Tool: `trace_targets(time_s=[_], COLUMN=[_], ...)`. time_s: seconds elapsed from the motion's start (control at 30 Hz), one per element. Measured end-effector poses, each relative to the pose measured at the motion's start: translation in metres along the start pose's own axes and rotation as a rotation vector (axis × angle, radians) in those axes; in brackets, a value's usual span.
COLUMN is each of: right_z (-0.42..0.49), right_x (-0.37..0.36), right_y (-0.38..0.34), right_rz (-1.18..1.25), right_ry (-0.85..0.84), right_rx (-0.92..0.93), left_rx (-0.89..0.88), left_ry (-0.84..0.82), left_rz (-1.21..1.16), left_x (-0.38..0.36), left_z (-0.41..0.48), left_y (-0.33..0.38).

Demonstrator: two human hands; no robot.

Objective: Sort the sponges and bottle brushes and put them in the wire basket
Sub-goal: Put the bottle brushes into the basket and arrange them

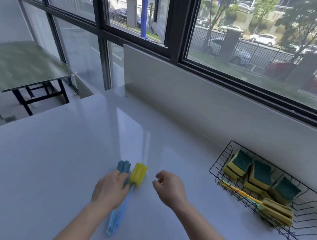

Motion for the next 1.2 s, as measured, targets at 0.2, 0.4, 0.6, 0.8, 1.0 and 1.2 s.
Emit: trace_targets(time_s=[0.2, 0.4, 0.6, 0.8, 1.0, 1.2], right_z=[0.016, 0.020, 0.025, 0.011, -0.020, -0.074], right_x=[-0.064, -0.105, -0.109, -0.080, -0.014, 0.068], right_y=[-0.011, -0.007, -0.001, 0.022, 0.068, 0.133], right_rz=[-0.014, 0.065, 0.132, 0.355, 0.571, 0.722], right_ry=[-0.164, -0.223, -0.202, -0.119, 0.051, 0.273], right_rx=[-0.112, -0.243, -0.283, -0.287, -0.306, -0.329], left_rx=[0.197, 0.254, 0.260, 0.206, 0.031, -0.218], left_ry=[-0.074, -0.132, -0.121, -0.082, -0.042, -0.021], left_rz=[-0.093, -0.213, -0.295, -0.324, -0.293, -0.242], left_x=[-0.040, -0.063, -0.067, -0.055, -0.026, -0.008], left_z=[-0.001, 0.001, 0.002, 0.004, 0.014, 0.031], left_y=[-0.037, -0.047, -0.048, -0.030, 0.035, 0.144])
Point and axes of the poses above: each hand's wrist, its own z-axis towards the middle knuckle, its own x-axis out of the back of the hand, y = z × x, the point moved 9 cm from there along z, towards the middle knuckle, and after that the axes turned 7 degrees about -y, right-handed, at the moved point
